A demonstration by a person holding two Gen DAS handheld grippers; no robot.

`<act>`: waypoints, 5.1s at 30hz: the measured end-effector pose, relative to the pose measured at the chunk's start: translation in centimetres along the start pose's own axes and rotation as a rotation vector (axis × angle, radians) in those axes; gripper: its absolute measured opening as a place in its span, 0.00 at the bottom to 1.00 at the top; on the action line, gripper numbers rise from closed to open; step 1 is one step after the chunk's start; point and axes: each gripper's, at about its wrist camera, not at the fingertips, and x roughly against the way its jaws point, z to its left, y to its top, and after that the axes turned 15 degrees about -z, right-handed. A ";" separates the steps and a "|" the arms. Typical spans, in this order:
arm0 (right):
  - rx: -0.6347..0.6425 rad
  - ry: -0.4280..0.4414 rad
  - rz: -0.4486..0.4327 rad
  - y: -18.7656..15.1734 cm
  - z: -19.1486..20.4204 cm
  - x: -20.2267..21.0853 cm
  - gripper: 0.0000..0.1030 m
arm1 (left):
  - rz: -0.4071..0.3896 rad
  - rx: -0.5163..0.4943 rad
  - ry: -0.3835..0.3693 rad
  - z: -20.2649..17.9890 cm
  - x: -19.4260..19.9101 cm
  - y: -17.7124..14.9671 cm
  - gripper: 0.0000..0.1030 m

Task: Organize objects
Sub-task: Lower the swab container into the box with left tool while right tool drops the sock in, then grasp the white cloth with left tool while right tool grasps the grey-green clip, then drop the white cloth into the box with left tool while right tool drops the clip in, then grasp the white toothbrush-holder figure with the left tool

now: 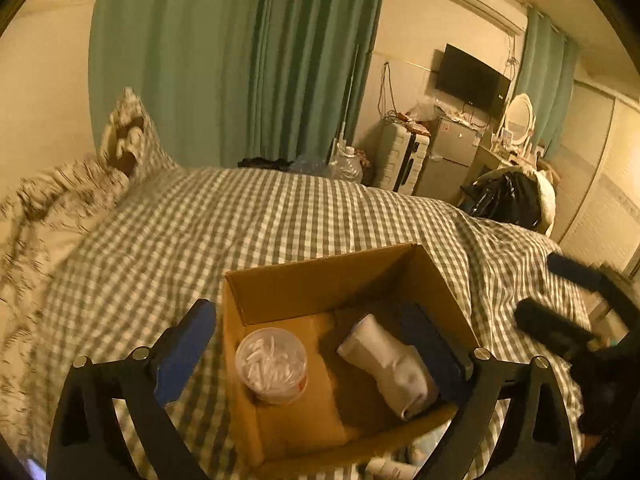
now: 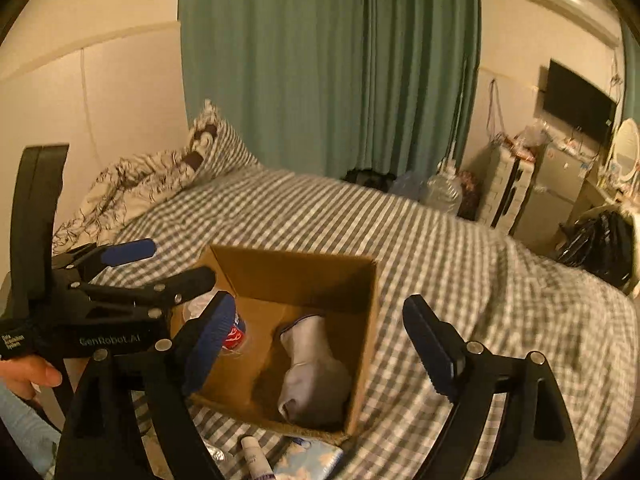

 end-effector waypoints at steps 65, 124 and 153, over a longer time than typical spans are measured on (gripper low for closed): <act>0.175 -0.040 0.449 -18.5 5.6 7.6 0.51 | 0.293 -0.036 -0.050 -0.9 13.2 -16.9 0.13; 0.036 0.086 0.086 -0.5 0.6 -3.7 0.45 | 0.152 -0.110 0.015 -2.2 -4.0 -2.4 0.41; 0.087 -0.058 0.016 -3.0 1.9 13.5 0.72 | 0.019 -0.125 0.218 -2.7 11.7 -5.6 0.99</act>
